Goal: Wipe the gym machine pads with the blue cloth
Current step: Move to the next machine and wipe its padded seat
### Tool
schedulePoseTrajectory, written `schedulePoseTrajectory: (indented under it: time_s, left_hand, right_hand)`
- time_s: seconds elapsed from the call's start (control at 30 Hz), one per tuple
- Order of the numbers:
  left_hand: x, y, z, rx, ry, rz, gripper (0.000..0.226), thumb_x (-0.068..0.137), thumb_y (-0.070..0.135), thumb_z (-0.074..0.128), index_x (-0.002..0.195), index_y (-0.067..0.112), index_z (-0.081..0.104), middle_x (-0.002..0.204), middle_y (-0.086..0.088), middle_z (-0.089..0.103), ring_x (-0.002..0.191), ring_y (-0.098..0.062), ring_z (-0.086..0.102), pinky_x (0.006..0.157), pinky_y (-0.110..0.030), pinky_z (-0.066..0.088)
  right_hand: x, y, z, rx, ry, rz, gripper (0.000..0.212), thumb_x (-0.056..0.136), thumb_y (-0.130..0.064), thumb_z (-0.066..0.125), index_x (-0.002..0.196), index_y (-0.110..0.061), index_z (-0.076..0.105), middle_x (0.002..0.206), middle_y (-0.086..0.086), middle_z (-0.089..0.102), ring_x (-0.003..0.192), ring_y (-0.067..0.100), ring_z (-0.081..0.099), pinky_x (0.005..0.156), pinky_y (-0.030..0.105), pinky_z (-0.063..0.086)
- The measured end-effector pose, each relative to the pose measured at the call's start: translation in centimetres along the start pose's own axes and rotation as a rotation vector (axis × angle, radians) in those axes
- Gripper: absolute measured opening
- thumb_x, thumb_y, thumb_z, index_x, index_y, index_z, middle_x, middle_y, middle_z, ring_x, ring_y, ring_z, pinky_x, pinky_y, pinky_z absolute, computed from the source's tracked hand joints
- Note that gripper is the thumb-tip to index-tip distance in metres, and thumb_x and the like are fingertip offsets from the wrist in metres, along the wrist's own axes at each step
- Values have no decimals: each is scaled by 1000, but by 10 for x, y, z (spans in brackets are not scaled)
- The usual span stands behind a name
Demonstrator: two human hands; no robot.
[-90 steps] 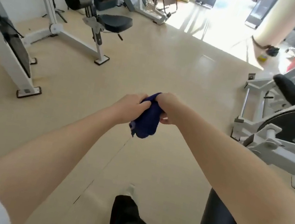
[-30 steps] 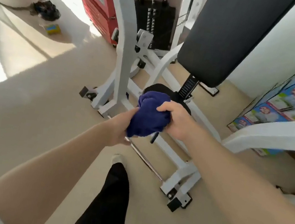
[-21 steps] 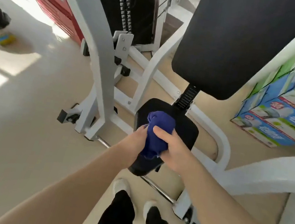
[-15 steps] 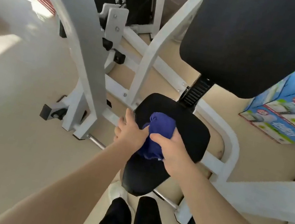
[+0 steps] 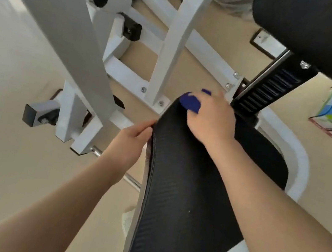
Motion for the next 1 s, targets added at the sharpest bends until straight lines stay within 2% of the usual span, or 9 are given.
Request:
schedulePoseTrajectory:
  time_s: [0.13,0.2,0.3,0.4,0.5,0.6,0.7,0.83,1.0]
  left_hand:
    - [-7,15,2,-114,-4,-72,33,97,3,38,119,20,55,92,12,59,100,-11,58,74,-10,45]
    - [-10,17,0,-130,-6,-133,43,95,-6,33,116,23,56,98,8,61,100,-5,56,81,-6,43]
    - [-6,13,1,-145,28,-237,54,85,-6,33,100,35,64,123,10,58,124,-6,43,111,-30,26]
    - [-6,18,5,-228,63,-295,34,89,11,39,89,30,66,129,3,58,130,-12,41,113,-40,24]
    - [-11,26,12,-280,97,-267,32,89,19,40,79,28,68,106,8,66,111,-11,55,107,-38,31]
    - [-17,28,14,-316,140,-264,33,87,22,40,72,28,69,89,11,68,99,-10,59,102,-38,37]
    - [-20,31,19,-323,63,-266,33,92,23,37,74,27,65,70,16,70,72,4,64,77,-25,42]
    - [-19,24,22,-235,56,-260,35,96,35,29,105,34,62,116,13,59,102,-3,50,87,-23,30]
    - [-23,20,30,-187,50,-189,33,101,17,29,127,29,47,97,20,56,62,18,57,46,1,39]
  right_hand:
    - [-67,-47,0,61,-113,-391,40,77,-24,67,117,-22,62,115,11,51,93,31,52,71,40,48]
    - [-51,-35,2,-36,-166,-461,45,76,-20,66,120,-25,59,117,12,50,95,33,50,74,41,46]
    - [10,6,3,-131,-29,-204,45,80,-16,58,123,-30,57,120,12,47,103,37,48,80,42,46]
    - [35,17,6,-112,2,0,40,84,-15,54,122,-28,58,122,12,44,105,35,47,77,40,44]
    - [-2,3,2,-9,-32,-36,44,82,-20,57,125,-28,54,124,9,43,103,34,49,79,38,45]
    - [-72,-13,-2,80,-176,-326,53,74,-21,68,125,-30,56,122,5,48,93,28,52,65,37,49]
    - [-79,-2,-4,1,-263,-490,61,66,-19,74,124,-31,58,118,6,54,85,28,54,55,32,44]
    - [-4,36,-5,-119,-71,-171,55,85,-18,58,135,-34,45,130,7,42,109,31,45,80,41,47]
    - [-17,31,-1,-73,-10,-49,48,81,-17,60,127,-29,53,124,9,46,103,31,48,76,41,50]
Point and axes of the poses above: each hand's wrist, its own x-axis towards the middle knuckle, its own z-axis out of the palm, y = z × x, the point moved 2 cm from there along x, towards the middle knuckle
